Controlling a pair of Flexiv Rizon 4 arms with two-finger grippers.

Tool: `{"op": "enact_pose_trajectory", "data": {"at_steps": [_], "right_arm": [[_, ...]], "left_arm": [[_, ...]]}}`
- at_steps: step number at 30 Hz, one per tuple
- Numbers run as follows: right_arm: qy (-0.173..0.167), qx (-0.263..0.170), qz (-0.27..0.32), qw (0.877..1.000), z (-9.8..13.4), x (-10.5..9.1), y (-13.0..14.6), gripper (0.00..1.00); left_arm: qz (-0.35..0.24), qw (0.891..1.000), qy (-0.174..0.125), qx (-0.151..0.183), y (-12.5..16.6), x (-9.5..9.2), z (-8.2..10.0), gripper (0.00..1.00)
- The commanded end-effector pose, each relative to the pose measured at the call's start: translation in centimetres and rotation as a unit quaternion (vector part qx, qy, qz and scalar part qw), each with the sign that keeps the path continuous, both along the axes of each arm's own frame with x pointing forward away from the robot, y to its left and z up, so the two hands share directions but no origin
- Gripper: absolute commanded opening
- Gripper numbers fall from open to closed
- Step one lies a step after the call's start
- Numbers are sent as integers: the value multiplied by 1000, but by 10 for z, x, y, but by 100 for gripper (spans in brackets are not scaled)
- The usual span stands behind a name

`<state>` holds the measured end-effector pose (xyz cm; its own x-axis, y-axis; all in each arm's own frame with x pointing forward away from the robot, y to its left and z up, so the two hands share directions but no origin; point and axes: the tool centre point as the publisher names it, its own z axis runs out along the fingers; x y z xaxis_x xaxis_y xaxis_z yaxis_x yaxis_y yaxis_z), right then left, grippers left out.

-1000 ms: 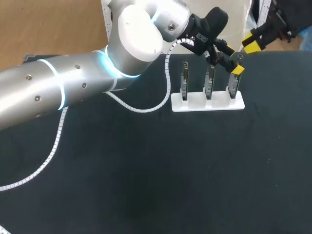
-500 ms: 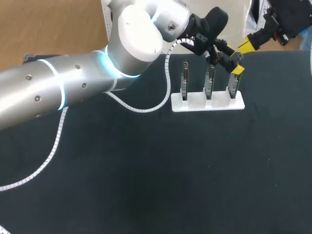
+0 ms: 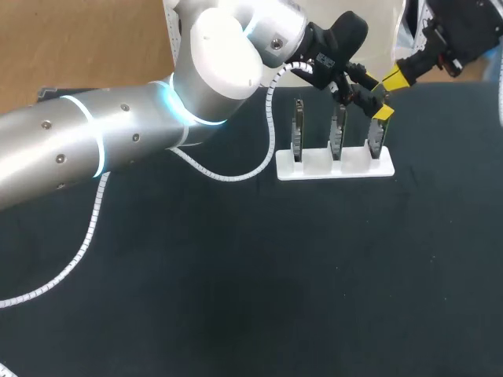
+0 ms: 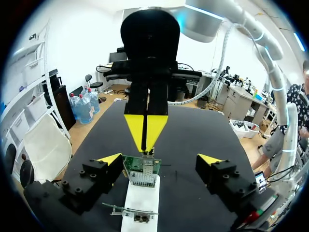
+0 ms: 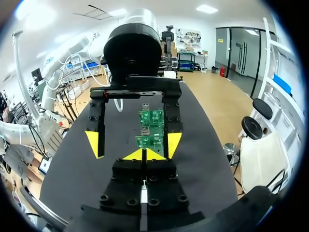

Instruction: Pick up the optical module with the left hand, and insert it into the network port with the right hand.

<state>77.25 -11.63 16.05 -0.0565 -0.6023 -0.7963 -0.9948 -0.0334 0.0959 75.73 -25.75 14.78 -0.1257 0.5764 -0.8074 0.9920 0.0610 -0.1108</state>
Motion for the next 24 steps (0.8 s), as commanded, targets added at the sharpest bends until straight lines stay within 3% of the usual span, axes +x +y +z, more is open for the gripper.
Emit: {"op": "enact_pose_trajectory", "data": {"at_steps": [1,24], "right_arm": [[3,1,1,1000,-2,3,1,0],[20,-1,-4,1000,-16,1,-2,0]], "left_arm": [[-1,1000,1,3,-1,1,1,100],[-1,1000,1,3,-1,1,1,100]]}}
